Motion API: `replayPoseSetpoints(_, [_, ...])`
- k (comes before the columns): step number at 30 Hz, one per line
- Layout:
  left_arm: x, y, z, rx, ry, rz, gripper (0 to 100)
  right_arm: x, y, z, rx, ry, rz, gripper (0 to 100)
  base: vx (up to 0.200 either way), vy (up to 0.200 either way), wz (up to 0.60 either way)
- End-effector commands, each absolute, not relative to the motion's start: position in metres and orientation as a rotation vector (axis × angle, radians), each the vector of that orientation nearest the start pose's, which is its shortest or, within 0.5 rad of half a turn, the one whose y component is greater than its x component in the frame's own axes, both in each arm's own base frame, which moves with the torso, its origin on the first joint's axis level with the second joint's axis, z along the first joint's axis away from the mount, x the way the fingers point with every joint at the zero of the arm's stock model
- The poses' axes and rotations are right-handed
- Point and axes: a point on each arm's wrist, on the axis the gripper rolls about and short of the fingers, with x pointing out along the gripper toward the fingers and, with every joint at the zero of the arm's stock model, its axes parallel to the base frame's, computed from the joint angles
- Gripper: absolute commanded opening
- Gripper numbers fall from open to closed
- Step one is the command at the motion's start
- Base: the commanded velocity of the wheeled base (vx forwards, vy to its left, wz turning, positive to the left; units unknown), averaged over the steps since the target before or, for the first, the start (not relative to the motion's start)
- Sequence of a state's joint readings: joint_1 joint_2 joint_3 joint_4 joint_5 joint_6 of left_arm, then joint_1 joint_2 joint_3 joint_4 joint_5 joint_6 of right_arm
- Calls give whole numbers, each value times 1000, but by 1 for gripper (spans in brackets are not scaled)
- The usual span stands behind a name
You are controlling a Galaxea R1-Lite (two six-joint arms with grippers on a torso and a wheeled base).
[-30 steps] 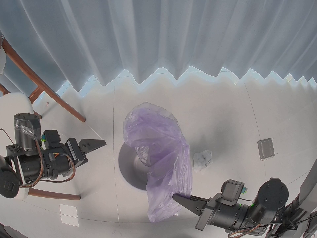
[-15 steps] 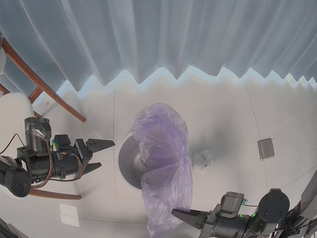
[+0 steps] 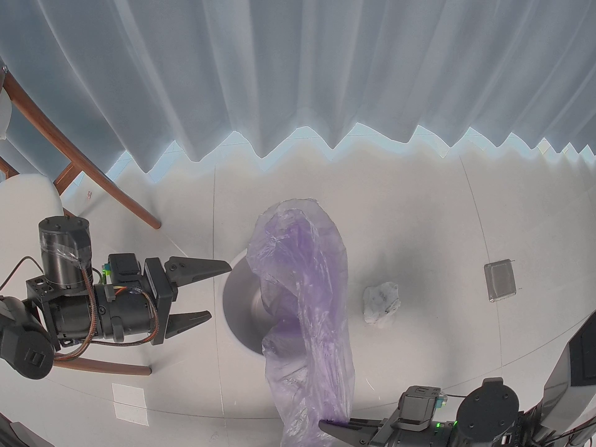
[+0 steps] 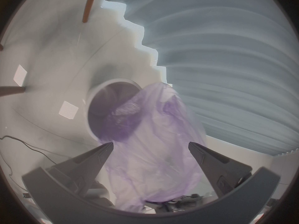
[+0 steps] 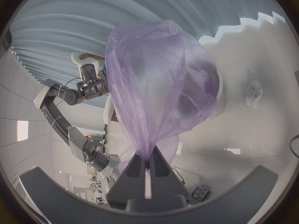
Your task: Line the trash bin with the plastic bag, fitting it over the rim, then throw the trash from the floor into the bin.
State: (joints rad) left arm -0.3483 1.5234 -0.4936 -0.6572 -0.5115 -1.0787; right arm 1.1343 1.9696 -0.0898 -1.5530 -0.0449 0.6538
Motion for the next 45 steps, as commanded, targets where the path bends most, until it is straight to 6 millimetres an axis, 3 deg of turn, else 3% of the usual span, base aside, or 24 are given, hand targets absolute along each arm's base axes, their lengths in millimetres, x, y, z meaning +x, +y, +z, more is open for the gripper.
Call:
replayPoseSetpoints(1, [201,-95,169,-1041,772,-644,100,95,214,48,378,637,950,0,0,0,0])
replayPoseSetpoints(3, [196,-94,177,-1047,748,-668,100,92,216,43,356,656,954,0,0,0,0])
replayPoseSetpoints(13, [196,-98,175,-1045,766,-678,100,81,216,41,330,681,989,0,0,0,0])
replayPoseSetpoints(22, [198,-115,158,-1019,865,-682,100,77,218,38,317,697,1001,0,0,0,0])
replayPoseSetpoints(42, [226,-113,127,-1042,810,-620,100,76,217,37,314,700,999,0,0,0,0])
replayPoseSetpoints(43, [226,-114,127,-1041,808,-611,0,76,217,37,314,700,999,0,0,0,0])
replayPoseSetpoints(45, [226,-115,125,-1040,810,-602,0,76,218,38,317,697,1001,0,0,0,0])
